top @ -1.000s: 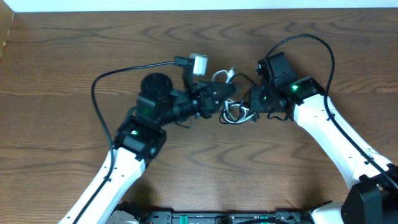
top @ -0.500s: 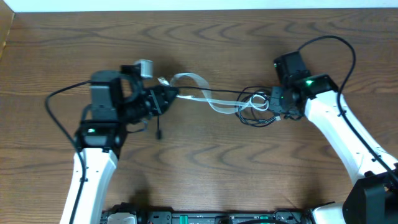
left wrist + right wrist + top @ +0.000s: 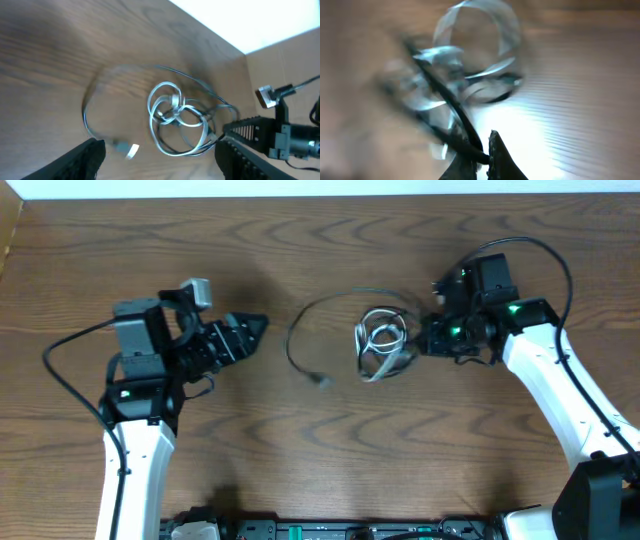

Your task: Untangle cables

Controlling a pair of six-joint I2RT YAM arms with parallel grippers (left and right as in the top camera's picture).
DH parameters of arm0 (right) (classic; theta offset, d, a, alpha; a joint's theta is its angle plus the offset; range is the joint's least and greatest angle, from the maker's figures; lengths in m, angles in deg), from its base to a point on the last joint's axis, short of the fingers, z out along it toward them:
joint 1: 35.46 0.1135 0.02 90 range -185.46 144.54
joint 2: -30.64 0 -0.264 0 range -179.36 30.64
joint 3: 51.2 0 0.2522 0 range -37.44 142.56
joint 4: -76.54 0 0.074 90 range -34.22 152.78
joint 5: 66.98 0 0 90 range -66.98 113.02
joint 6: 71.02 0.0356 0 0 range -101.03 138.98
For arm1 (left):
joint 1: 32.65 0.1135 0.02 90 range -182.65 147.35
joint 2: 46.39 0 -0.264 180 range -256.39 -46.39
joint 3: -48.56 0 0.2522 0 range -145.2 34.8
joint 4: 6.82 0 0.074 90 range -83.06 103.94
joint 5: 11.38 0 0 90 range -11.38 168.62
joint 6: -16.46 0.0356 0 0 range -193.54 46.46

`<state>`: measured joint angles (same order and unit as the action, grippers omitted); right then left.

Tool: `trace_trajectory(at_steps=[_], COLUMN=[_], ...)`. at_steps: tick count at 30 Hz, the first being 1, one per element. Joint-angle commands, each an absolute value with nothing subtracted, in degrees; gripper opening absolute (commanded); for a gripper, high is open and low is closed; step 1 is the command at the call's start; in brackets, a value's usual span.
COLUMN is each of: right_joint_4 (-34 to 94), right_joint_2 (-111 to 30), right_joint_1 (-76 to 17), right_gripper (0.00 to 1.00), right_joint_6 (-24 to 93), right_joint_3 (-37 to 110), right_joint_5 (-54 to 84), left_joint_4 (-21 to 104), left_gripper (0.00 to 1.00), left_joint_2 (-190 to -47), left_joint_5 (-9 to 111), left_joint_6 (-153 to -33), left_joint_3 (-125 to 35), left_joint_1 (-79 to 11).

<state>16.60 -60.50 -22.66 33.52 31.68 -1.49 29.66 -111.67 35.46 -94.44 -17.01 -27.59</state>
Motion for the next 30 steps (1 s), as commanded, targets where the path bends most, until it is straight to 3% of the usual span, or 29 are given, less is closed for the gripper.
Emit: trace_trajectory(at_steps=[1, 17, 30], right_joint_4=[16.7, 15.2, 16.2], right_joint_2=[-60.4, -60.4, -60.4], right_joint_1=[-20.7, -18.4, -18.4], right_gripper=[0.01, 0.01, 0.01], right_joint_6=[26.6, 26.6, 26.6], right_joint_3=[31.5, 31.5, 31.5], right_joint_5=[-18.3, -20.2, -30.2], left_joint_4=[31.1, 28.5, 13.9], left_gripper=[0.76, 0.75, 0.76], left_joint_2=[-113.2, -127.6, -135.8], left_joint_5=[36.2, 39.6, 39.7], left_joint_6=[-93.7, -93.5, -93.5], left_joint_3=[-16.7, -16.7, -16.7], left_joint_1=[-32.4, -50.3, -53.5])
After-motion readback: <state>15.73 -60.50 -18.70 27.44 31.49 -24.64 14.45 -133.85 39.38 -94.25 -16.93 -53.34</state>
